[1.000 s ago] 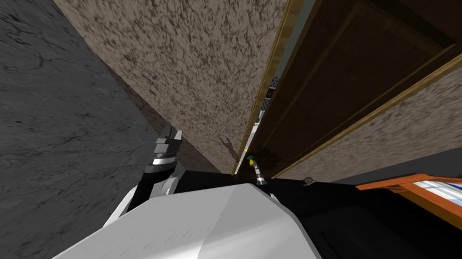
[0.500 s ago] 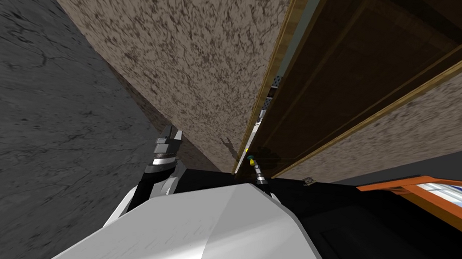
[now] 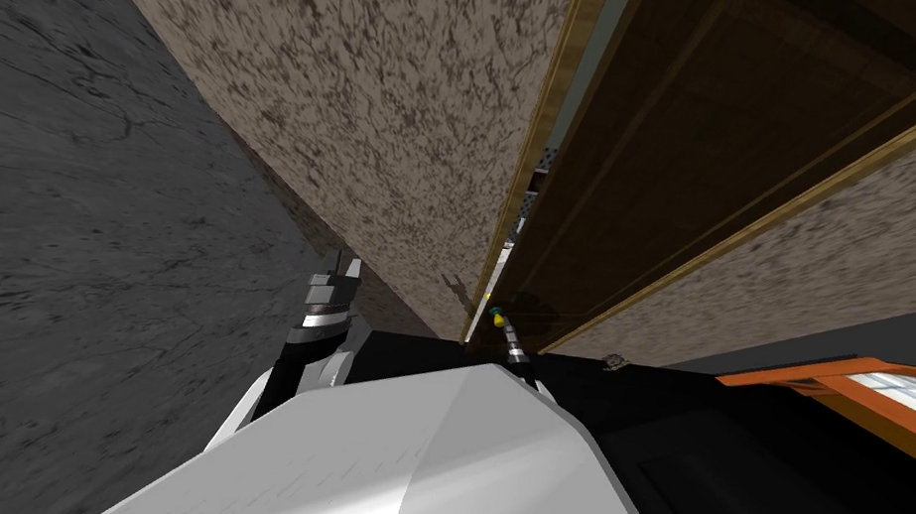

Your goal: Pull the door open

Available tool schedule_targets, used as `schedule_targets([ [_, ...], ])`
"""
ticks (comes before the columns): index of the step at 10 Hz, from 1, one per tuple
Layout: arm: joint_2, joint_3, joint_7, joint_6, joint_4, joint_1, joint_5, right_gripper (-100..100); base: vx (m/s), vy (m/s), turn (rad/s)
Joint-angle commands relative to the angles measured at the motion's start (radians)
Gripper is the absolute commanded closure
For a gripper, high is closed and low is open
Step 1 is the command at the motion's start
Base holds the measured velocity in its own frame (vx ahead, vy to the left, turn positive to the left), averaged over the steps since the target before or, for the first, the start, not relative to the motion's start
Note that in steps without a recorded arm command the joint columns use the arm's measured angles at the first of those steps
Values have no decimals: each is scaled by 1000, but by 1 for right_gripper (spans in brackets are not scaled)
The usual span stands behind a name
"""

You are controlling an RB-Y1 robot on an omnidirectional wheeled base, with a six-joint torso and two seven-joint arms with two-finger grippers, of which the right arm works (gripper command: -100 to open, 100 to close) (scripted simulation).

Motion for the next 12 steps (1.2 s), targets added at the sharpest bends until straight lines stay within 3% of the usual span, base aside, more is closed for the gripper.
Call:
schedule_targets([
  [1,11,20,-50,5,-5,-1,-7,100,-63,-25,39],
  [10,9,52,-236,17,9,-29,-53,100,-53,-14,33],
  [12,8,66,-302,22,16,-42,-74,100,-54,-20,45],
])
